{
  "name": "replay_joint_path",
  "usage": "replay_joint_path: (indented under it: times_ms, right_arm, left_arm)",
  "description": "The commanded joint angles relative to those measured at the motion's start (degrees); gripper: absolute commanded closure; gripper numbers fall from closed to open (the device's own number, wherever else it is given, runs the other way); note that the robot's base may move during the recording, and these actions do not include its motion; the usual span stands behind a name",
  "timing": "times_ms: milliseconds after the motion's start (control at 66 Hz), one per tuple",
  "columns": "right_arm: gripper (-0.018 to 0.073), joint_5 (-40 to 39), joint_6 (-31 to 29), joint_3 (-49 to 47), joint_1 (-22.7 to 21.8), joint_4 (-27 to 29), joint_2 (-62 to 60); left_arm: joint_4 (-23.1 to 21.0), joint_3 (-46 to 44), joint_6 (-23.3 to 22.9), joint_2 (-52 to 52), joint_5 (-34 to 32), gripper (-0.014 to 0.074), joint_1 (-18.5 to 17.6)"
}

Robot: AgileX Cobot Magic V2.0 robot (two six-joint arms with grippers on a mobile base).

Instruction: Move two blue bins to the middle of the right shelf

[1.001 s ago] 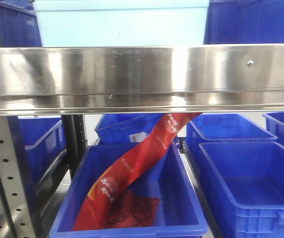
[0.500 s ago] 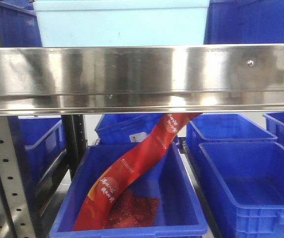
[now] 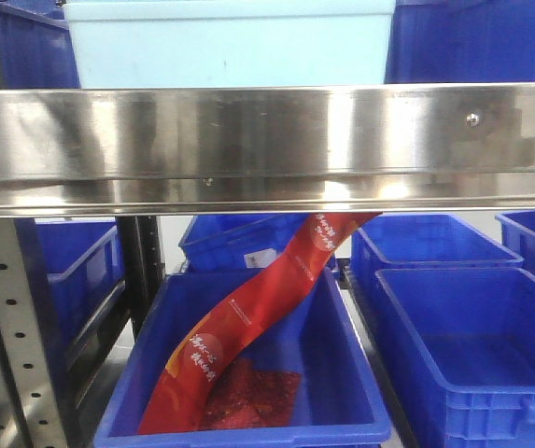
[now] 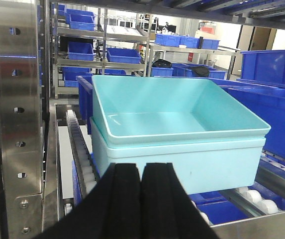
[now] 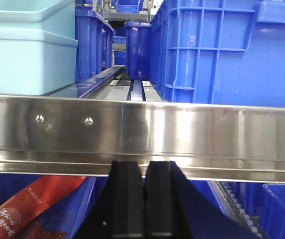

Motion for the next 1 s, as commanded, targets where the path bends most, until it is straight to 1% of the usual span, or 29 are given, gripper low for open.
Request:
replay_joint_path:
  times_ms: [0, 606, 713, 743, 804, 879, 986]
  right_arm:
    - [0.0726, -1.6, -0.5, 0.2, -0.4, 0.0, -0.2]
    - [0.0726, -1.7, -0.5, 0.2, -0.4, 0.0, -0.2]
    - [0.0726, -1.7, -0.5, 0.2, -0.4, 0.0, -0.2]
    - [0.0726, -1.7, -0.5, 0.2, -0.4, 0.0, -0.2]
    - [0.0726, -1.7, -0.5, 0.2, -0.4, 0.0, -0.2]
    - [0.0726, -1.7, -0.5, 0.2, -0.4, 0.0, -0.2]
    - [0.0726, -1.7, -0.5, 0.2, -0.4, 0.0, -0.2]
  left_arm:
    - [0.2, 0.0, 0.1, -0.3, -1.2, 0.0707, -0.5]
    - [0.2, 0.0, 0.1, -0.3, -1.2, 0.0707, -0.5]
    - [0.2, 0.6, 0.1, -0.6, -0.3, 0.0707, -0.2]
    - [0.2, 1.5, 0.1, -0.9, -1.1, 0.0707, 0.3]
    - [2.1, 4.6, 0.1, -1.9, -3.5, 0.0707, 1.7]
    - [2.0, 9.9, 0.1, -3.9, -7.1, 0.0707, 4.7]
    - [2.0, 17.4, 0.1, -8.3, -7.1, 0.0707, 9.1]
